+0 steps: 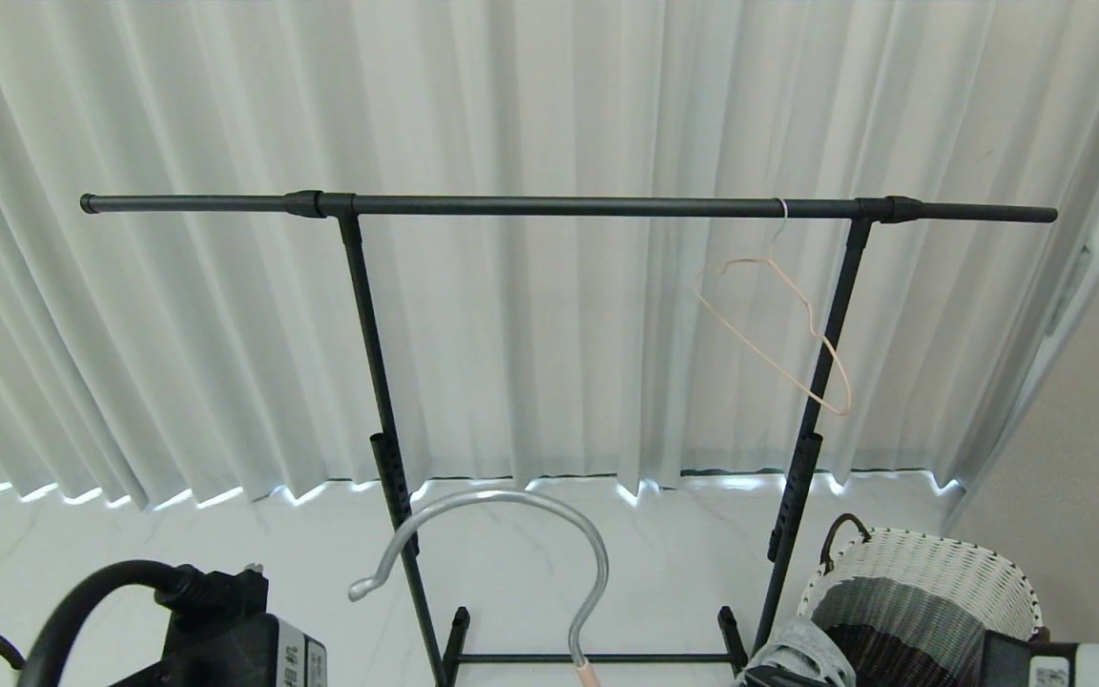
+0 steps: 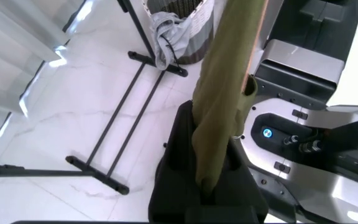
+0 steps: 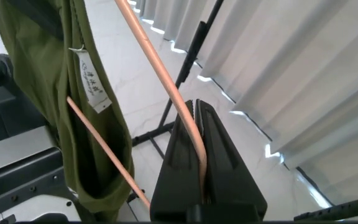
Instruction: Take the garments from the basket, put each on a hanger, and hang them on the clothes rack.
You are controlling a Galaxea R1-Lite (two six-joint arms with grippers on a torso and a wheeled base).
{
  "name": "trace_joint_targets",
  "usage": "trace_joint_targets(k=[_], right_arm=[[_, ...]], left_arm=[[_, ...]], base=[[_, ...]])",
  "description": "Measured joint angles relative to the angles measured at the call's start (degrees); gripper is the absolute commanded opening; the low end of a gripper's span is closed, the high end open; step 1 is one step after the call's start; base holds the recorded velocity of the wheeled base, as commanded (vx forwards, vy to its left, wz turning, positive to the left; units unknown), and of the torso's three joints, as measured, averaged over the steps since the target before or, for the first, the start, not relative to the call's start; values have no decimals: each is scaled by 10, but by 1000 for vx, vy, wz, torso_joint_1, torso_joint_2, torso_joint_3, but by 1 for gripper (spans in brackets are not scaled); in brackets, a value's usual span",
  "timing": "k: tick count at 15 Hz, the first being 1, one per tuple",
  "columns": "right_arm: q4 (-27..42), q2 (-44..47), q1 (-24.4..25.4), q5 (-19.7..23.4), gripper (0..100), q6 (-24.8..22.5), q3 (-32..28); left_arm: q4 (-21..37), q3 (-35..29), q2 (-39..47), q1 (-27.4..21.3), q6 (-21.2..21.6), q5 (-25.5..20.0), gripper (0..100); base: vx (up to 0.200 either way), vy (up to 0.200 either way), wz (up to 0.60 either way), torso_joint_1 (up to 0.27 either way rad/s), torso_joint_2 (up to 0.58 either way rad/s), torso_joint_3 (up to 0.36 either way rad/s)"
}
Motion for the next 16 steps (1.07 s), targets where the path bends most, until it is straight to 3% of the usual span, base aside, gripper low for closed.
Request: trace_joint_targets(k=[5, 6, 12, 14, 16], right_arm=[[-7, 1, 0, 0, 0, 0, 1], [-7, 1, 0, 0, 100, 0, 2], [-8, -10, -35, -3, 100, 1, 4], [-6, -17, -55, -3, 100, 0, 4], [-5, -20, -60, -2, 100, 0, 8]], left_arm=[[0, 4, -1, 1, 0, 3, 0], [0, 4, -1, 3, 0, 4, 0], [0, 5, -6, 12, 3, 36, 0], [0, 14, -11, 13, 3, 80, 0], [0, 23, -10, 24, 4, 161, 0]], base=[[0, 0, 0, 0, 0, 0], [0, 0, 0, 0, 0, 0], [0, 0, 0, 0, 0, 0], [0, 0, 0, 0, 0, 0], [0, 0, 0, 0, 0, 0]])
